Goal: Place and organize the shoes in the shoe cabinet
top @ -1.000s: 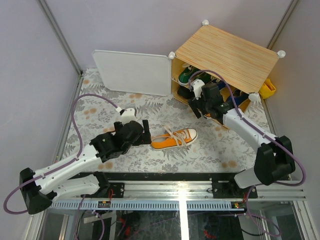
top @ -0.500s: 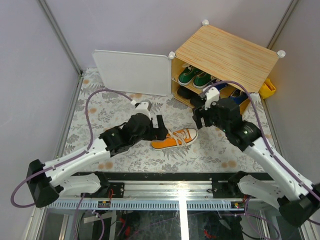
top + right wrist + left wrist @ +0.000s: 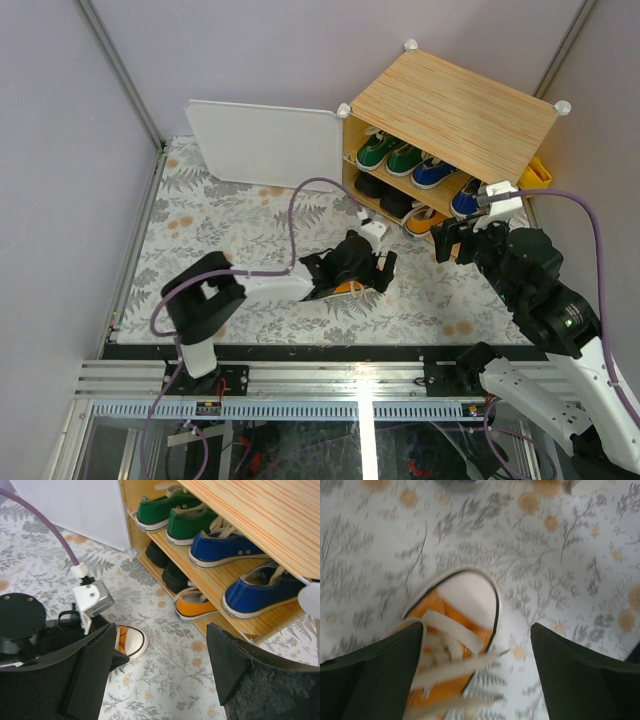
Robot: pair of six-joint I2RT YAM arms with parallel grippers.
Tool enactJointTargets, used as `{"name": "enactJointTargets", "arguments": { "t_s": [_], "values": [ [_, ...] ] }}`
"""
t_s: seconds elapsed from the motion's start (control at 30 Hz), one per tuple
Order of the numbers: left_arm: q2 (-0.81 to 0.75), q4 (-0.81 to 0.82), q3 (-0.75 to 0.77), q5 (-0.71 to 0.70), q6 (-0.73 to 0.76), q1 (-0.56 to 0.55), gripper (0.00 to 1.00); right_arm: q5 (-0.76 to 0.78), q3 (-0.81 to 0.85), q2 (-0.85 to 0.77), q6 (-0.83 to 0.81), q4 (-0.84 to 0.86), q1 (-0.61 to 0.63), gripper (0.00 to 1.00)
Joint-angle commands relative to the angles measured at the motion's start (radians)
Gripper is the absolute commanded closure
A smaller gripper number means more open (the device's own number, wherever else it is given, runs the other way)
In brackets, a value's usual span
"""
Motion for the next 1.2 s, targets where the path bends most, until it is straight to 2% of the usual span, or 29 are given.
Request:
{"name": "enactJointTargets", "arguments": {
  "t_s": [0.0,0.3,0.5,0.77,0.97,1.07,1.17],
  "values": [
    [0.120,0.235,0.163,-0.017,0.150,-0.004,0.15,0.072,0.031,-0.014,0.013,-0.036,0.003,0.22],
    [0.288,0.306,0.334,-0.076,0.311,-0.003,0.17,0.084,0.024,-0.015,-0.003,-0.031,0.003,0.22],
    [0.350,0.280,0.389,-0.074,0.334,0.007,0.20,0.091,0.014,-0.007,-0.010,-0.039,0.003,0.22],
    [0.125,0.098,0.188,-0.081,0.161,-0.005,0.19,0.090,-0.005,0.000,-0.033,-0.020,0.004,0.22],
    [-0.074,-0.228,0.107,-0.118,0.035,-0.016,0.12,0.066,-0.017,0.008,-0.034,-0.003,0.003,0.22],
    [-0.171,-0.204,0.030,-0.117,0.050,-0.026,0.06,0.069,-0.021,0.007,-0.036,0.001,0.003,0.22],
    [-0.219,-0.020,-0.072,-0.079,0.194,-0.046,0.00,0.092,-0.028,0.001,-0.032,0.007,0.003,0.22]
  ]
}}
